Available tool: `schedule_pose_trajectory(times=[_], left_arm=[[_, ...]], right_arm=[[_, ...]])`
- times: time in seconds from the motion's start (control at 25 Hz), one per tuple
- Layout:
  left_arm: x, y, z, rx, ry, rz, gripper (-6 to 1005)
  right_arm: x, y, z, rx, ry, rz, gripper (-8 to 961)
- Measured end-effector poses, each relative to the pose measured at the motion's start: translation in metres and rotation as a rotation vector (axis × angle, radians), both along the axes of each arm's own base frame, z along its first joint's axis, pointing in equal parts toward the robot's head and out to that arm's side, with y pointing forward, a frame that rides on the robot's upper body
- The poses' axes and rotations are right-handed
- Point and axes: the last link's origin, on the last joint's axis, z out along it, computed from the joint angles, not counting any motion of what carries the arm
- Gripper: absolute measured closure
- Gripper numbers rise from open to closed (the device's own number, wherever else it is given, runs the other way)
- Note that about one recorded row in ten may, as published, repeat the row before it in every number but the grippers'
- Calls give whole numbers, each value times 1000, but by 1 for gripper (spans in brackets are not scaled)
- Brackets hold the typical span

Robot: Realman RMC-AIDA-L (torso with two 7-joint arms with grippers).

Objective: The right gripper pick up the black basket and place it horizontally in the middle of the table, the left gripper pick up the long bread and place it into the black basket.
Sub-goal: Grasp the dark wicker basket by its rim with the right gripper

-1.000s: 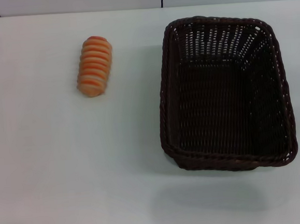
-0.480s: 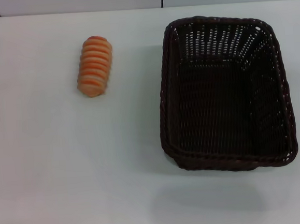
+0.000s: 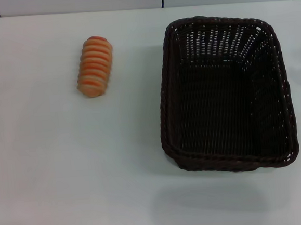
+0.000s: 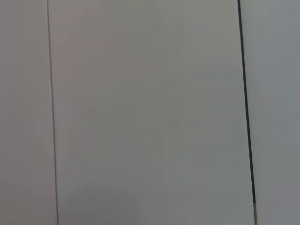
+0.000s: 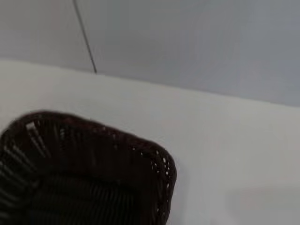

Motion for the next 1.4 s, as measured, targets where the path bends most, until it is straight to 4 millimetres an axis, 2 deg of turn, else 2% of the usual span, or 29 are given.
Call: schedule_pose_trajectory(times=[0.16,0.32,0.48,0.72,0.92,1.4], left_arm=[[1,4,1,-5,7,-4,196],[0,7,2,-7,8,-2,197],[-2,8,1,-12,10,1,198],[-3,11,1,-15,13,1,199],[-4,8,1,-15,14,7,200],[-6,6,0,-19,16,16,203]], right_arm=[[-11,12,-14,-33,-74,-10,438],[-19,20,-35,-90,-41,-17,432],[-32,21,-51,-104,-35,-7,427],[-41,18,-58,-106,-32,-8,419],[-47,8,-58,-69,-21,-8,412],[-23,-12,-40,175,65,-55,397]])
